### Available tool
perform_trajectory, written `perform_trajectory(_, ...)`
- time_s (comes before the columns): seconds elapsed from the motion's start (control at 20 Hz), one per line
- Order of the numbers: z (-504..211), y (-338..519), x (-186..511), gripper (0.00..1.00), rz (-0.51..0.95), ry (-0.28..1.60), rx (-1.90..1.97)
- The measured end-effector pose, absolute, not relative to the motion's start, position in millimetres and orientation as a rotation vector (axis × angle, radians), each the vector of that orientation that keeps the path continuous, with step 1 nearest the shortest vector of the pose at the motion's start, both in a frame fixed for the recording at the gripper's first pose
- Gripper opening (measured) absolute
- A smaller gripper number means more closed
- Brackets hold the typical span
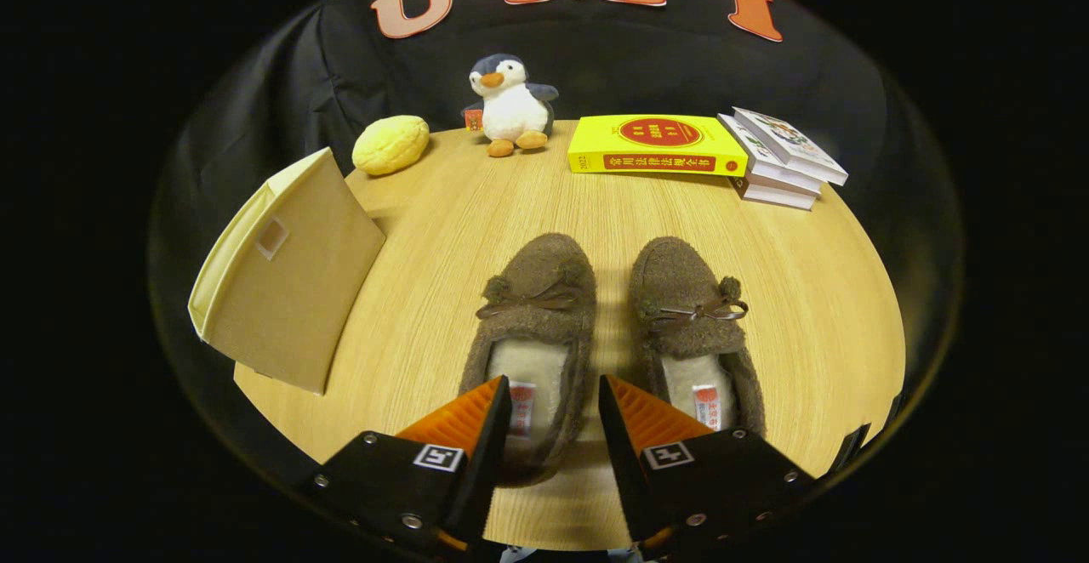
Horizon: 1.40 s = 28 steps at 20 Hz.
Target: Open the storage box then place both shoes into the box .Put the left shoe in first, then the right shoe, with the right side of both shoes facing outward in a uniform manner.
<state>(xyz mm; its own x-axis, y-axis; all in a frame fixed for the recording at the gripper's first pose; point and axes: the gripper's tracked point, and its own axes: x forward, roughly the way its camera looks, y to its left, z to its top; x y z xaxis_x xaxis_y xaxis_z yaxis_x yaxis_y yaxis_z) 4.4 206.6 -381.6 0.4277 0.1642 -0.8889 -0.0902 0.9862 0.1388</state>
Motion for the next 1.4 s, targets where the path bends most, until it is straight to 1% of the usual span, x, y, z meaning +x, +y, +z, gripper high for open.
perform_trajectory(0.15,-392.8,202.8,21.2,0.36,0.136,1.101,0.05)
perform_trajectory(0.4,-414.0,201.3,37.5,0.25,0.109,1.094,-0.017)
perform_trajectory(0.6,-417.1,203.7,41.6,0.11,0.091,1.095,-0.019)
perform_trajectory(0.65,-416.7,204.2,41.2,0.06,0.09,1.11,-0.007)
perform_trajectory(0.8,-402.6,210.6,42.4,0.03,0.106,1.133,0.07)
perform_trajectory(1.0,-371.8,218.9,40.5,0.03,0.087,1.136,0.119)
perform_trajectory(1.4,-280.0,294.7,52.7,0.03,0.156,1.089,0.246)
